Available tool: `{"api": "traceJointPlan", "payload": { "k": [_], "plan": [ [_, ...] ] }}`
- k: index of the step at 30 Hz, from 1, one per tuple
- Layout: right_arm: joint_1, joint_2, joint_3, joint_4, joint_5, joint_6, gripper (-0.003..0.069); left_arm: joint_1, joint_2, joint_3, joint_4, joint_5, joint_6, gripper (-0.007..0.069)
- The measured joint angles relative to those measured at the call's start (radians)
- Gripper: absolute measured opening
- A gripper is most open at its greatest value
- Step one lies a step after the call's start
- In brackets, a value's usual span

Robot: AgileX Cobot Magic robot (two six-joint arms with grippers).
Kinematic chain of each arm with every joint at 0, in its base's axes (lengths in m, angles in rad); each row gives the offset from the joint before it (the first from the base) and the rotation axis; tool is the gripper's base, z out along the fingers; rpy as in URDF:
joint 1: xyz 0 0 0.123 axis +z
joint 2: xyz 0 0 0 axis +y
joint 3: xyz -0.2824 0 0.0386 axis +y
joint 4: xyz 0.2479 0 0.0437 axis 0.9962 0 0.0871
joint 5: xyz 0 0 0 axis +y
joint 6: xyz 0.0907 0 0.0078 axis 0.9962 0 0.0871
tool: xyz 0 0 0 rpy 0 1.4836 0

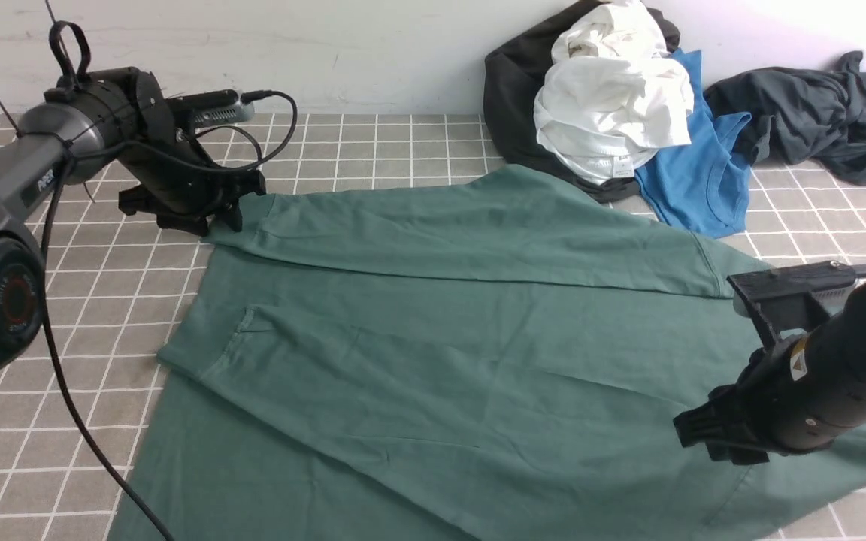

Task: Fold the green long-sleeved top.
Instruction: Use the left arm to clamp the cuff farthest from it, then use the left arm to drag and drop the cuff onto the cuff closest to the left arm

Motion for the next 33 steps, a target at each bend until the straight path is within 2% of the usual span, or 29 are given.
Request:
{"api": "traceJointPlan", "payload": {
  "k": [4, 7, 12, 16, 21, 28, 33],
  "plan": [
    [0.0, 0.0, 0.0, 0.003, 0.005, -0.013, 0.0231, 0.0, 0.003, -0.024, 0.014, 0.063, 0.016, 0.0087],
    [0.0, -0.009, 0.0, -0.011, 0.014, -0.029, 0.0231, 0.0, -0.019, -0.024, 0.03, 0.119, 0.045, 0.0011],
    [0.0, -0.058, 0.0, -0.058, 0.021, -0.049, 0.0231, 0.0, -0.115, -0.024, 0.045, 0.289, 0.112, 0.0002],
    [0.0, -0.089, 0.0, -0.074, 0.028, -0.051, 0.0231, 0.0, -0.18, -0.012, 0.046, 0.338, 0.16, 0.0002],
    [0.0, -0.128, 0.0, -0.084, 0.031, -0.051, 0.0231, -0.01, -0.345, 0.196, 0.046, 0.347, 0.162, 0.0002],
    [0.0, -0.131, 0.0, -0.085, 0.024, -0.051, 0.0231, -0.043, -0.529, 0.629, 0.058, 0.349, 0.161, 0.0002],
    [0.0, -0.131, 0.0, -0.026, -0.027, -0.056, 0.0231, -0.049, -0.553, 0.709, 0.097, 0.347, 0.17, 0.0018]
  ]
}}
